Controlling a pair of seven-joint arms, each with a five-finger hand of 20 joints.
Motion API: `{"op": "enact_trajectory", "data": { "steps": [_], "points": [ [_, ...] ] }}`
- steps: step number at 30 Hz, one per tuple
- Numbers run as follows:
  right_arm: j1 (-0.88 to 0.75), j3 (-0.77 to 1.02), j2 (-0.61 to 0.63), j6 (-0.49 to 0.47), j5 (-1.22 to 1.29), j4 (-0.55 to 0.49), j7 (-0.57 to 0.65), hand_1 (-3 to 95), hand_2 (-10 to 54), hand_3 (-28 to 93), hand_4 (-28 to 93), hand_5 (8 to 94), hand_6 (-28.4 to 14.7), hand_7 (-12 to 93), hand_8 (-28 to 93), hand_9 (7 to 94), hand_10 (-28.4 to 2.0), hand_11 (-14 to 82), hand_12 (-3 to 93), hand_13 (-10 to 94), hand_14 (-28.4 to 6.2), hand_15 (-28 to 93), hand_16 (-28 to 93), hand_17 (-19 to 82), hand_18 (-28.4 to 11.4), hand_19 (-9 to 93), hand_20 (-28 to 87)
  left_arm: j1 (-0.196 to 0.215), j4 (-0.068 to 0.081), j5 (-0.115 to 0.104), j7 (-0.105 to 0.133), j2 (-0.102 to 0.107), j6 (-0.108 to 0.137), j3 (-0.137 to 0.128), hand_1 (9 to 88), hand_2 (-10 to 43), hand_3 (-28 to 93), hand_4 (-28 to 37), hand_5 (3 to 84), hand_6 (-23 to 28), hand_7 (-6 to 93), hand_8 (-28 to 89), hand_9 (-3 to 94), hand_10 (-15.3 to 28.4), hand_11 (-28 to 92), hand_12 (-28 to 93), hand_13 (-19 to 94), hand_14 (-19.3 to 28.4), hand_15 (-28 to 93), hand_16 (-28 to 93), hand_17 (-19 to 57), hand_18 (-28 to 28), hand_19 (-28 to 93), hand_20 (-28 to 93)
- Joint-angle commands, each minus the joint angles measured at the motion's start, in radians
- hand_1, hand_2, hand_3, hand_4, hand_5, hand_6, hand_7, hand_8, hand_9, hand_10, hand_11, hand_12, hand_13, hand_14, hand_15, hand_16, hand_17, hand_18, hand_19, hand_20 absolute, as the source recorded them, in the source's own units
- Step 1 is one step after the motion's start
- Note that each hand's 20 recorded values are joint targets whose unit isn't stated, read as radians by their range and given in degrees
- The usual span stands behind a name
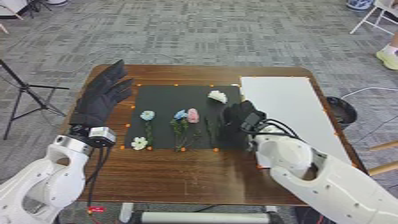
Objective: Arrange flowers
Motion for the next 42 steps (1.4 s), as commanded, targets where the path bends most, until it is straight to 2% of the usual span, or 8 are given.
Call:
{"op": "enact_trajectory", "data": {
  "steps": [1, 5, 11, 17, 23, 29, 36, 42],
  "points": [
    [-0.002, 0.045, 0.021, -0.014, 0.034, -0.015, -0.024, 25.1, -9.5, 79, -28, 56.8, 0.8, 34, -16, 64.5, -9.3, 33.8, 23.8, 70, -4.9, 77, 24, 31, -20.2, 84, 51, 0.007, -0.008, 0.000, 0.005, -0.005, 0.003, -0.006, 27.7, -3.4, 65, -24.8, 23.7, 1.9, 13.4, -6, 18.7, 9.8, 9, 22, 16, 12.9, 18, 9, -10.6, 18.6, 34, 13],
    [-0.003, 0.071, 0.022, -0.021, 0.089, -0.026, -0.028, 21.0, -9.5, 79, -28, 52.2, -1.2, 31, -14, 59.1, -10.4, 30.8, 23.2, 68, -5.8, 77, 24, 29, -20.9, 83, 52, 0.010, -0.009, 0.000, 0.005, -0.005, 0.003, -0.008, 27.6, -3.4, 65, -24.7, 23.7, 1.9, 13.5, -6, 18.7, 9.8, 9, 21, 16, 12.9, 18, 9, -10.6, 18.6, 34, 13],
    [0.061, 0.045, -0.023, 0.095, 0.145, 0.024, -0.010, 11.3, -9.5, 81, -28, 48.6, -4.2, 26, -12, 54.3, -12.6, 27.6, 22.7, 66, -7.9, 78, 23, 29, -21.6, 84, 52, 0.013, -0.011, 0.000, 0.005, -0.003, 0.003, -0.012, 27.7, -3.3, 65, -24.9, 23.7, 1.8, 13.5, -6, 18.7, 9.7, 9, 21, 16, 13.0, 18, 9, -10.6, 18.6, 34, 13],
    [0.154, -0.014, -0.089, 0.183, 0.070, 0.075, 0.059, 9.0, -8.9, 82, -27, 44.8, -5.9, 24, -9, 48.3, -14.5, 26.8, 23.5, 62, -10.1, 78, 22, 27, -22.2, 82, 51, -0.010, -0.003, -0.001, 0.003, -0.002, -0.001, 0.011, 27.6, -3.2, 65, -24.6, 23.5, 1.8, 13.0, -6, 18.6, 9.6, 9, 21, 16, 12.9, 18, 9, -10.7, 18.6, 34, 13],
    [0.218, -0.038, -0.158, 0.082, 0.086, 0.150, 0.033, 12.4, -7.0, 83, -24, 43.3, -6.4, 26, -9, 47.2, -14.5, 27.3, 24.1, 60, -10.1, 78, 21, 26, -21.9, 82, 51, -0.003, -0.006, -0.002, 0.006, 0.001, 0.002, 0.008, 27.6, -3.1, 65, -24.4, 23.5, 1.7, 12.2, -6, 18.7, 9.4, 8, 22, 16, 12.8, 18, 9, -10.7, 18.7, 34, 13],
    [0.305, -0.071, -0.224, -0.054, 0.157, 0.289, -0.038, 16.3, 24.5, 93, -2, 41.3, -4.6, 27, -11, 51.6, -9.8, 13.8, 15.8, 61, -11.3, 79, 21, 26, -22.2, 81, 52, -0.018, -0.002, -0.001, 0.005, 0.004, -0.001, 0.019, 27.6, -3.3, 65, -24.5, 23.6, 1.7, 11.8, -5, 18.8, 9.5, 7, 22, 16, 12.7, 17, 9, -10.6, 18.6, 34, 13],
    [0.382, -0.117, -0.280, -0.095, 0.085, 0.455, -0.059, 15.9, 30.9, 93, 14, 39.9, -4.9, 23, -11, 47.9, -8.8, 9.5, 12.6, 62, -10.5, 80, 30, 26, -23.0, 82, 52, -0.033, 0.002, -0.001, 0.005, 0.007, -0.004, 0.032, 27.6, -3.5, 65, -24.8, 23.9, 1.9, 12.3, -5, 19.0, 9.5, 7, 22, 17, 12.8, 17, 10, -10.6, 18.7, 34, 13],
    [0.404, -0.141, -0.274, -0.115, 0.056, 0.479, -0.033, 14.8, 26.6, 93, 15, 40.8, -5.0, 23, -11, 47.9, -9.3, 10.3, 12.8, 62, -10.8, 83, 29, 27, -22.9, 82, 51, -0.032, 0.004, 0.000, 0.002, 0.008, -0.005, 0.029, 27.6, -3.6, 65, -25.2, 24.0, 1.9, 12.9, -6, 19.1, 9.6, 8, 22, 17, 13.0, 18, 9, -10.6, 18.7, 34, 13]
  ]
}}
